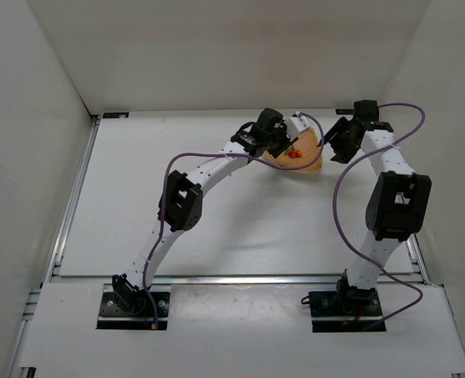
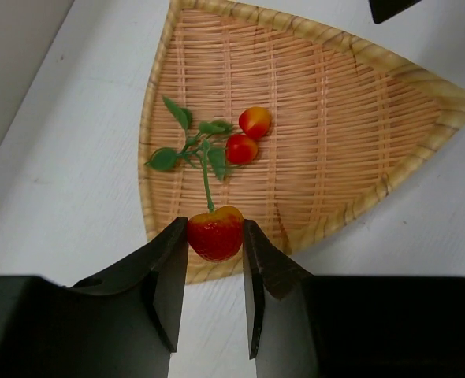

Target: Place and organize the fake fruits in the fruit bowl

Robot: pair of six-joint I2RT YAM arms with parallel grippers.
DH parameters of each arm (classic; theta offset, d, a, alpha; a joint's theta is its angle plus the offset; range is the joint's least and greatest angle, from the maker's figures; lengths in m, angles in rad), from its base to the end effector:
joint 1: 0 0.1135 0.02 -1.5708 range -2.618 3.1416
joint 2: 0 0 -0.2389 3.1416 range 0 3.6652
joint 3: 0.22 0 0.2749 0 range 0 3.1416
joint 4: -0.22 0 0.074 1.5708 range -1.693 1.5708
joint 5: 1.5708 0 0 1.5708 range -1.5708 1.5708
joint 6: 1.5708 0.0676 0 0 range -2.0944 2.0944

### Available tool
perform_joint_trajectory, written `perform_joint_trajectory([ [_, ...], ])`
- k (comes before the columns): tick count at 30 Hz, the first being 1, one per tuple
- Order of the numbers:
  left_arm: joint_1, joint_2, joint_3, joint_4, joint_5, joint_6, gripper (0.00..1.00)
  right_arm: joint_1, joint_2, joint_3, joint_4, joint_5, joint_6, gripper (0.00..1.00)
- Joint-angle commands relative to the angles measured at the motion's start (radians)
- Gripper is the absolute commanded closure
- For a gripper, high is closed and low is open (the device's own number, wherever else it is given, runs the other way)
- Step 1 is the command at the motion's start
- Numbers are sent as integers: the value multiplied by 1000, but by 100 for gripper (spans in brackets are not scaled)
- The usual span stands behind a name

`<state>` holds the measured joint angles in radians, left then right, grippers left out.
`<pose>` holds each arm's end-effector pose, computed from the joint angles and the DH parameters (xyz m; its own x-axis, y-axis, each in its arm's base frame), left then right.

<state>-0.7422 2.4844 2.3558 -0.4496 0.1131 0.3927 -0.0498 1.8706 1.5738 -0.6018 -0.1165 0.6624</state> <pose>0.4379 -0.4119 0.2074 -0.0884 0.5971 -0.7973 0.8390 0.4761 0.2635 0.4524 -0.0147 0.2102 -0.6303 0.6430 -0.4351 0.4626 0.7611 0.4547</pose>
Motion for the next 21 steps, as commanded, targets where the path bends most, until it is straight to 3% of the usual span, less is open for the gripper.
perform_joint_trajectory([
  [1,4,25,23,138,46,3,61,-10,-34,-15,13,-8,2,30],
  [4,4,34,14,183,46,3,56,-19,-25,-15,13,-17,2,30],
  [8,4,44,5,265,-6,3,36,-38,-25,-15,13,-17,2,30],
  [11,4,44,5,296,-33,3,28,-38,-34,-15,13,-17,-7,30],
  [14,4,44,5,305,-78,3,7,-47,-54,-49,13,-17,-18,30],
  [18,4,2,16,305,-199,-6,2,-58,-99,-78,13,4,-27,30],
  [21,4,-93,-85,305,-332,18,0,-100,-123,-101,13,5,-27,26],
])
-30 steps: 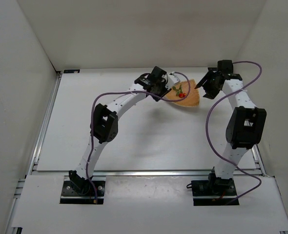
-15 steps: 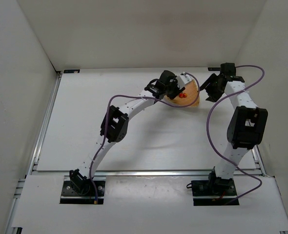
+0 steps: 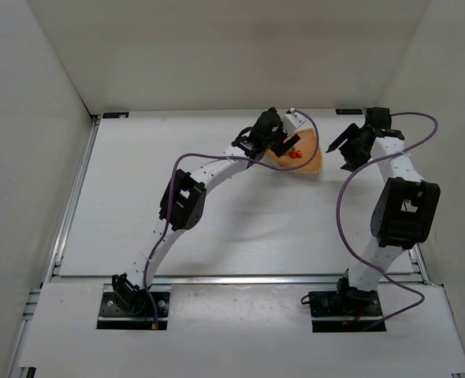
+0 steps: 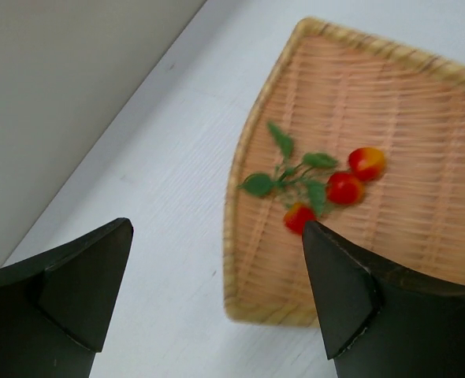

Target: Place and organize the fake fruits in the fruit bowl

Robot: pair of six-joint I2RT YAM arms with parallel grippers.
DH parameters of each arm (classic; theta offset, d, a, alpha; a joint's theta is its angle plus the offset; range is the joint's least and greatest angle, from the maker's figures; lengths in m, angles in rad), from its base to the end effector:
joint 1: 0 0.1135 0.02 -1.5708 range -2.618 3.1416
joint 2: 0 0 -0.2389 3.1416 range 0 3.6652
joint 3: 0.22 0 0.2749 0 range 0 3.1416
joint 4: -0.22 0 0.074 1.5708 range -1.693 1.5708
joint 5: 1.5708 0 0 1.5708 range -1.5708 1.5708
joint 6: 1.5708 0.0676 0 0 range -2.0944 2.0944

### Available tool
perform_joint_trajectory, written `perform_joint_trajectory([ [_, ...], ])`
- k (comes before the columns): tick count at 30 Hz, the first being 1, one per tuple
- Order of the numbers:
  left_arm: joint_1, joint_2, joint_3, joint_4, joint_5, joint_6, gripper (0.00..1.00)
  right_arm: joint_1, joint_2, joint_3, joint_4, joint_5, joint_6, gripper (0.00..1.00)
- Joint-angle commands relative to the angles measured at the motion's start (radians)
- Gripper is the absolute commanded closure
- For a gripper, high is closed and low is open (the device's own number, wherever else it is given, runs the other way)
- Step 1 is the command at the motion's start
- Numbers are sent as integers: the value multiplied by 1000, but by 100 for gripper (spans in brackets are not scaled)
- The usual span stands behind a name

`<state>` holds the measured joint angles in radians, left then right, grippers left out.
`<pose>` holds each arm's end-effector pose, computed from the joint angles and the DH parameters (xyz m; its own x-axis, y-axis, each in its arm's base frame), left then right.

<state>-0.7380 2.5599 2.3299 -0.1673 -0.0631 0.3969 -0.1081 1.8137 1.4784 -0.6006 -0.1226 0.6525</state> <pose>0.4652 -0.4173 0.1873 -0.0211 0.5406 -0.8410 0.6903 0.6164 0.3790 0.4326 -0.0386 0.2002 -0.6148 0.6729 -0.4115 0.5138 0.7375 0.4383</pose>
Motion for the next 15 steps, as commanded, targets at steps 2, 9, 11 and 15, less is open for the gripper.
perform_joint_trajectory([
  [2,23,-272,-144,23,-214,23,0,-64,-92,-38,21,1,-17,21],
  [9,268,-619,-666,-12,-440,25,0,-151,-137,-92,21,-11,-50,14],
  [11,333,-685,-756,-32,-489,25,0,-162,-149,-107,21,1,-50,13],
  [15,503,-843,-953,-84,-561,16,0,-182,-183,-142,21,1,-59,13],
])
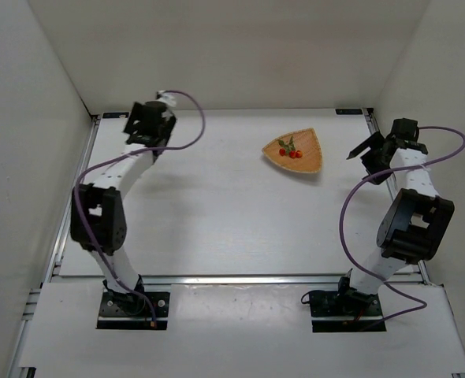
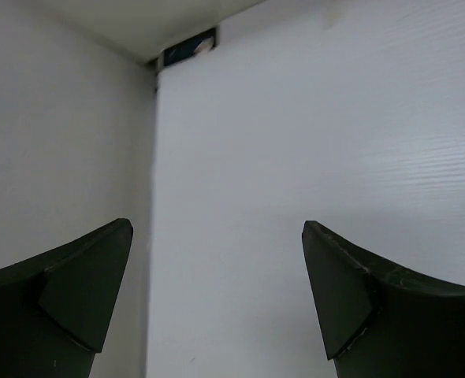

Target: Place and organize the fake fruits in the fruit bowl

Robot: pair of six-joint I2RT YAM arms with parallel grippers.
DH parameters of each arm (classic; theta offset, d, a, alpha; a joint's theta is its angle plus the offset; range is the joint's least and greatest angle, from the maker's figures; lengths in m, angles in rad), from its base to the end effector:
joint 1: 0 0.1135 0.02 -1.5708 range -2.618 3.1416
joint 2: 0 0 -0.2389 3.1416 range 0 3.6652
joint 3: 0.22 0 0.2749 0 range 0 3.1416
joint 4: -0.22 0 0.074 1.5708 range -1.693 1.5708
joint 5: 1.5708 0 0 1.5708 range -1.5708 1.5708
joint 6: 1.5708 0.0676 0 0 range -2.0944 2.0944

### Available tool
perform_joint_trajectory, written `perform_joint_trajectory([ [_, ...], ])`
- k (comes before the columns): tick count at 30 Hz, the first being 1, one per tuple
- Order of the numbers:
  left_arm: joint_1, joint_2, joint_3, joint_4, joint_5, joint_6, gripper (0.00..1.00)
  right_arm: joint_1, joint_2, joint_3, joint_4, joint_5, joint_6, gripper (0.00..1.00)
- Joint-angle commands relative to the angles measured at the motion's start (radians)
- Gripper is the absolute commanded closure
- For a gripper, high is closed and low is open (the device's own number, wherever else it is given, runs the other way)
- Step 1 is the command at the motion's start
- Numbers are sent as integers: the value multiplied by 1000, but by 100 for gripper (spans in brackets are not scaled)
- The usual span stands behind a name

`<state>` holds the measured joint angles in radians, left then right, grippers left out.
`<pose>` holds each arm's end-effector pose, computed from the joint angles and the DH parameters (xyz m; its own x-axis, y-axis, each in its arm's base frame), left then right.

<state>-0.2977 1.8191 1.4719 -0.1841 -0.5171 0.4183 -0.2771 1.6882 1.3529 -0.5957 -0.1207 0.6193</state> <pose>0.4552 -0.1047 0.2429 -0.5045 0.5242 -0.6861 0.0574 0.8132 0.5791 0.3921 -0.1031 0.2059 -0.5108 0.7444 -0.4301 0.6127 0.6661 0.4252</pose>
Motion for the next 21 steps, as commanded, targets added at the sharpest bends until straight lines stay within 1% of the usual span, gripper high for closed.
perform_joint_trajectory([
  [1,134,-162,-164,-89,-107,-31,0,-13,-58,-17,16,9,-26,12],
  [3,213,-219,-229,-110,-97,-62,0,-24,-68,-38,7,9,-26,12],
  [4,292,-265,-260,-121,-84,-106,0,-34,-68,-38,7,9,-36,12],
  [5,331,-285,-316,-130,-84,-130,0,-34,-77,-38,-2,9,-36,12],
  [7,408,-317,-369,-140,-84,-170,0,-45,-78,-38,-3,9,-47,12],
  [8,473,-343,-413,-140,-84,-217,0,-54,-78,-38,-13,9,-47,12],
  [11,544,-386,-479,-163,-103,-271,0,-54,-78,-38,-22,0,-47,12],
  [13,555,-411,-505,-175,-103,-292,0,-54,-78,-28,-23,0,-47,12],
  [15,581,-449,-535,-186,-40,-331,0,-54,-78,-18,-23,-13,-36,12],
  [17,582,-471,-554,-196,12,-366,0,-54,-78,-18,-23,-22,-27,12],
  [21,582,-485,-555,-225,64,-404,0,-54,-78,-9,-32,-22,-27,12],
])
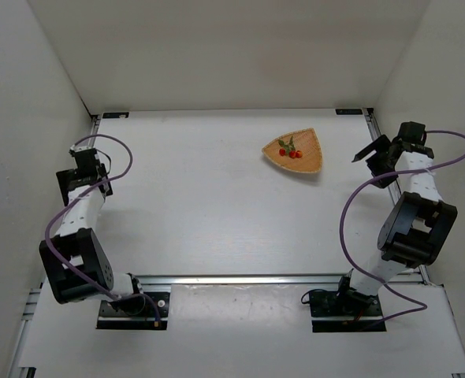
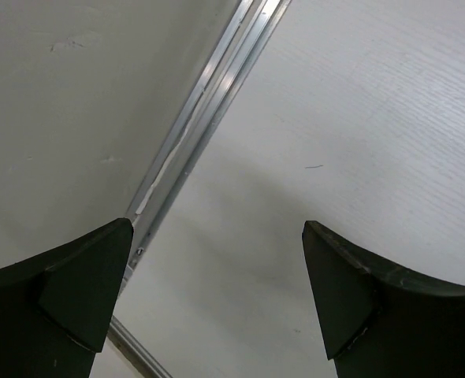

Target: Place and organize the fake fruits in the fruit bowl

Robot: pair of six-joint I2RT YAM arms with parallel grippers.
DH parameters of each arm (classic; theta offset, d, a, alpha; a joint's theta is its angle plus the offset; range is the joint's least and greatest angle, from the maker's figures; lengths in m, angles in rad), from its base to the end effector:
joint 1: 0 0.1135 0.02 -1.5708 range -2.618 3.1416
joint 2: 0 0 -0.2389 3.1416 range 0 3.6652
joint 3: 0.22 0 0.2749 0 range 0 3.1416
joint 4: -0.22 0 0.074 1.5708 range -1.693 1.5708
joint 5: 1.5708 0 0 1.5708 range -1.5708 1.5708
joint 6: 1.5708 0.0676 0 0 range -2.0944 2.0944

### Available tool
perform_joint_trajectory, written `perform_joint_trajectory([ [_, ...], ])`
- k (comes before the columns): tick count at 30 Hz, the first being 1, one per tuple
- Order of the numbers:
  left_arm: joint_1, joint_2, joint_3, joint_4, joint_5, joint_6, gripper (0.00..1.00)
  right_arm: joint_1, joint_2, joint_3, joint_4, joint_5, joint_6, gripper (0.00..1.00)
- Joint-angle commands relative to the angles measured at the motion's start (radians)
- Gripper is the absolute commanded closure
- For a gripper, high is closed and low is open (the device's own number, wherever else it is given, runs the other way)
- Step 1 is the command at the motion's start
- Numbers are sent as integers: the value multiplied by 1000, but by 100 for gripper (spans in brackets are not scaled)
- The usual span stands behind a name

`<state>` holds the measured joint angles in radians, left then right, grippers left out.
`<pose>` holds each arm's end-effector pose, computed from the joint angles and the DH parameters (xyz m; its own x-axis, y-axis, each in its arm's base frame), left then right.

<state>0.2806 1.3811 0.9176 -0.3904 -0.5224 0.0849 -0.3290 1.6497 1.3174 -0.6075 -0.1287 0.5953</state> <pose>0.3067 0.1235 0.1819 -0.7688 -0.1451 -0.6228 -0.4916 0.7570 0.4305 0.3768 -0.1195 0.2070 -0.4932 0.7560 -0.4304 0.6345 0.6510 0.4166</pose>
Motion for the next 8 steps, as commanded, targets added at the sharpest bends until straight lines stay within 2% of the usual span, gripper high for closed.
perform_joint_trajectory([
  [1,3,-47,0,-19,70,-71,0,-2,-39,26,-31,-14,-12,12],
  [8,3,-37,32,-48,79,-71,0,-2,-62,14,-8,-3,-31,12],
])
